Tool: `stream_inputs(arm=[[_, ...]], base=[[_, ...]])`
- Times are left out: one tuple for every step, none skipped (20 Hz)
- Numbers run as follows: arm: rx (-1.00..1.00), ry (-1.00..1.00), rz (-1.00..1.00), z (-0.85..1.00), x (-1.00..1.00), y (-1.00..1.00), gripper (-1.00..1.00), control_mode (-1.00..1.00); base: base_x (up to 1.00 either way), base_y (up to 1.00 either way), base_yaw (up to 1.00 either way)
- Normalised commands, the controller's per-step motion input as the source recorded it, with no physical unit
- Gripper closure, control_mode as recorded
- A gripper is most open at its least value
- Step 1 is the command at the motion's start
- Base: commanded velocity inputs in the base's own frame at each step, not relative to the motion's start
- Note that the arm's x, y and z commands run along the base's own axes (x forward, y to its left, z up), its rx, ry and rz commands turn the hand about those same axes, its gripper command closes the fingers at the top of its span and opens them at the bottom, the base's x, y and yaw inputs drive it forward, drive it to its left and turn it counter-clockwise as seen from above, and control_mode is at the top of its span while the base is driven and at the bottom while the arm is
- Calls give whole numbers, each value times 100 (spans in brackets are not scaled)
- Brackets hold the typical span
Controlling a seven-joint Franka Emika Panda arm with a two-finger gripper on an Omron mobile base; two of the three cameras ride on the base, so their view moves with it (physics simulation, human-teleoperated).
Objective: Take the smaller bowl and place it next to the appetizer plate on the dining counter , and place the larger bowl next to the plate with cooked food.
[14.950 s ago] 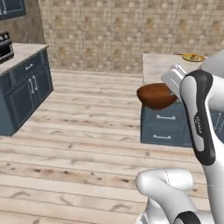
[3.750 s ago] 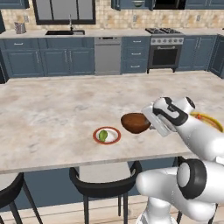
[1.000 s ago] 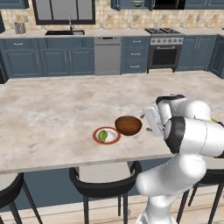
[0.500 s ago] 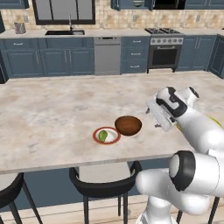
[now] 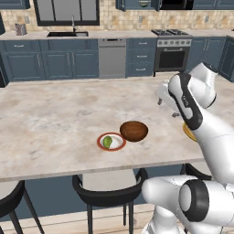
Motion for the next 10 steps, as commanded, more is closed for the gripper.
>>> stream_inputs(arm=[[-27, -71, 38, 60, -46, 0, -100, -100], [-27, -73, 37, 62, -41, 0, -100, -100], [-24, -77, 35, 72, -38, 0, -100, -100], [-20, -87, 34, 63, -29, 0, -100, -100], [-20, -83, 30, 75, -31, 0, -100, -100], [-23, -76, 26, 91, -38, 0, -100, -100], [-27, -73, 21, 95, -51, 0, -100, -100], [-27, -70, 19, 91, -48, 0, -100, -100], [-33, -59, 12, 86, -52, 0, -100, -100], [-41, -51, 3, 79, -46, 10, -100, -100]], base=[[0, 0, 0], [0, 0, 0], [0, 0, 0], [0, 0, 0], [0, 0, 0], [0, 0, 0], [0, 0, 0], [0, 0, 0], [0, 0, 0], [0, 0, 0]])
